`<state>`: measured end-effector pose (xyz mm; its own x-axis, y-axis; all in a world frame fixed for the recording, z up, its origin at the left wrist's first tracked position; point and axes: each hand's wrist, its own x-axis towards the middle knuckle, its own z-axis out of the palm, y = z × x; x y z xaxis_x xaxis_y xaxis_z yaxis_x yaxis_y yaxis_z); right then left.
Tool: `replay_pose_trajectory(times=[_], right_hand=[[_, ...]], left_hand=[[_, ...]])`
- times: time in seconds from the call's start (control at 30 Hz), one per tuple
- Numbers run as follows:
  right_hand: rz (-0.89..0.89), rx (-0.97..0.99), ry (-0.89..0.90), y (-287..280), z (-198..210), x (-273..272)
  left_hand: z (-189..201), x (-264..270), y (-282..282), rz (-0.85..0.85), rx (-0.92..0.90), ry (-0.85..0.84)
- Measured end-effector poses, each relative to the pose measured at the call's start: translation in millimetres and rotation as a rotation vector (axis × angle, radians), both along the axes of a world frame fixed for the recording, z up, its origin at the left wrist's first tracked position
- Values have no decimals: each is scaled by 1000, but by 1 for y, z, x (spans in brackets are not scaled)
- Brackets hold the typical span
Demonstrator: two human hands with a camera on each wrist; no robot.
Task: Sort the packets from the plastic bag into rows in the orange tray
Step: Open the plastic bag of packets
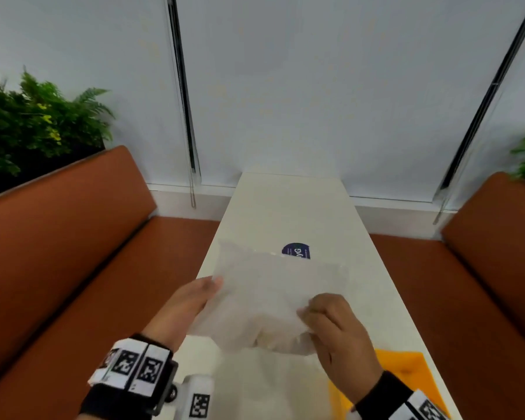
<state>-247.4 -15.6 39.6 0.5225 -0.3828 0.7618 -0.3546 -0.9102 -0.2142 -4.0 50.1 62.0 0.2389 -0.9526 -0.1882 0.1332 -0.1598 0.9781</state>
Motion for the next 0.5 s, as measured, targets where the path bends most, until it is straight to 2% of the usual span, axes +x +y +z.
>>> replay_pose_trajectory(times=[0.1, 0.13, 0.17, 0.2, 0.27, 0.33, 0.37, 0.43, 0.5], right_hand=[[26, 142, 248, 29, -30, -3], [-31, 173, 362, 36, -40, -3], [31, 184, 447, 42, -47, -8], [15, 198, 518, 48, -50, -12], [2, 100, 413, 54, -60, -17], [-105, 198, 144, 55, -56, -22], [-228, 271, -4, 56, -50, -23], [-415, 543, -143, 53, -38, -24], [-347, 930, -203, 43, -24, -23]], left_hand=[[-10, -4, 13, 66, -4, -191], [-14, -5, 18, 106, -26, -220], [-20, -4, 24, 137, -45, -234], [-25, -5, 30, 139, -61, -232], [-31, -9, 44, 86, -86, -178], [-36, -14, 58, 22, -104, -154], [-38, -16, 63, 8, -114, -145], [-40, -18, 71, -7, -150, -79], [-37, -17, 75, -17, -185, -22]])
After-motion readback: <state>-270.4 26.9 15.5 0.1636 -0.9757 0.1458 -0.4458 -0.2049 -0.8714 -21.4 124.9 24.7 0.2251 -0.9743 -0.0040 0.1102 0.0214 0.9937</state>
